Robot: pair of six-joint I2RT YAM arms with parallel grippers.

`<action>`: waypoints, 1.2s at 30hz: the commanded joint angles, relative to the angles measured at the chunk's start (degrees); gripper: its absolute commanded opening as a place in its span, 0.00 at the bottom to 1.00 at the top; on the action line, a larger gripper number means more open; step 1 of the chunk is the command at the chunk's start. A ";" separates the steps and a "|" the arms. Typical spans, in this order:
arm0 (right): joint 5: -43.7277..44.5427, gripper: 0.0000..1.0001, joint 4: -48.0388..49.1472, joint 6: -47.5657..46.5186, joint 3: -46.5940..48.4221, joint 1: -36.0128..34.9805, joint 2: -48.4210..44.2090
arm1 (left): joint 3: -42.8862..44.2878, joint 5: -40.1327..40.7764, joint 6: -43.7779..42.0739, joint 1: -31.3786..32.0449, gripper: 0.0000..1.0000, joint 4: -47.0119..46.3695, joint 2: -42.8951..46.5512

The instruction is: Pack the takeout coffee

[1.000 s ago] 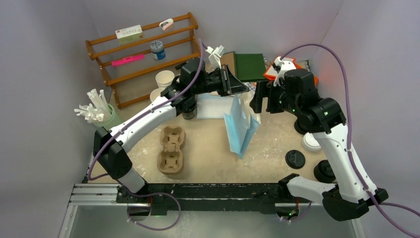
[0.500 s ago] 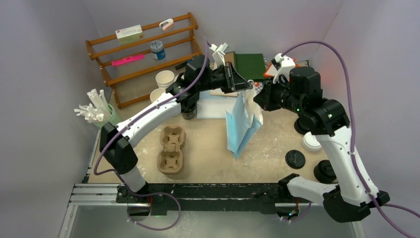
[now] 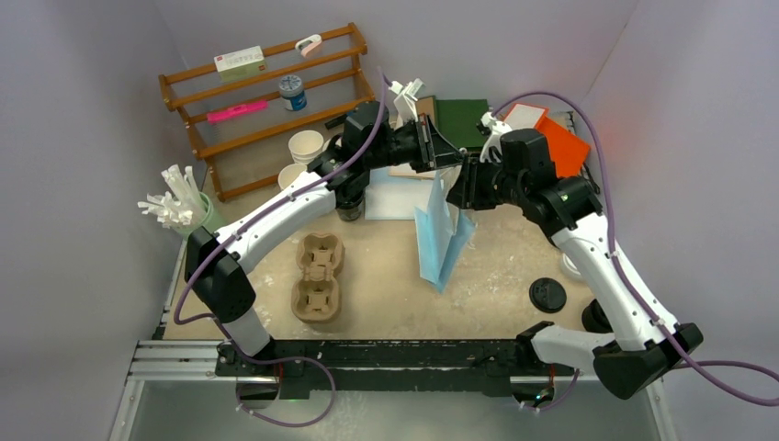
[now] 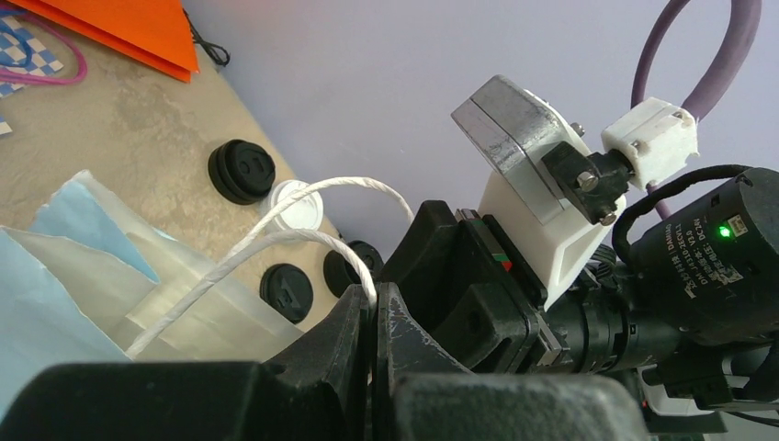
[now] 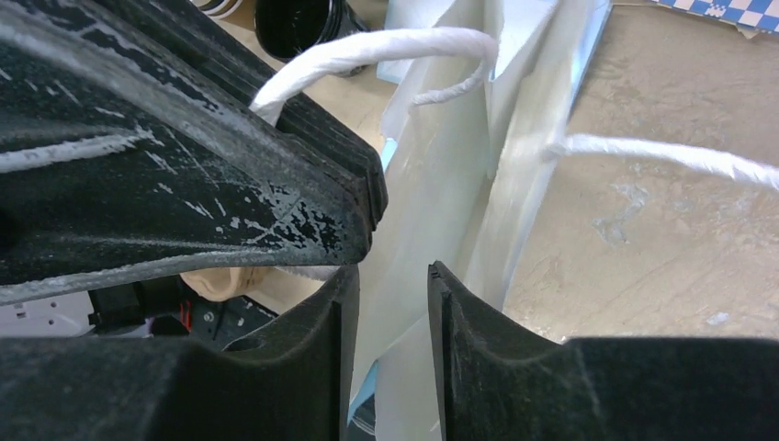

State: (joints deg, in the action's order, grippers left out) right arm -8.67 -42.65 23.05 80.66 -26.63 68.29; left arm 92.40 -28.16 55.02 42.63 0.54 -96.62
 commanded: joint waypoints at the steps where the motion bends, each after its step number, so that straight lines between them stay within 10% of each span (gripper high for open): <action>1: -1.94 0.38 2.50 -0.49 -0.38 -0.04 -0.37 | 2.74 -0.39 0.34 0.14 0.00 -1.95 0.47; 13: 4.02 0.34 6.51 6.92 -1.94 0.53 -1.95 | 2.17 -0.15 -0.18 -0.16 0.00 -1.24 1.25; 36: -17.46 0.40 21.96 21.61 -12.73 9.70 -2.04 | 1.79 -1.45 -0.93 -0.29 0.00 -0.62 2.58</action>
State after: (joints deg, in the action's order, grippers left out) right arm -18.79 -27.07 40.27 70.96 -18.98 67.35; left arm 92.47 -28.08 54.87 42.06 1.45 -96.60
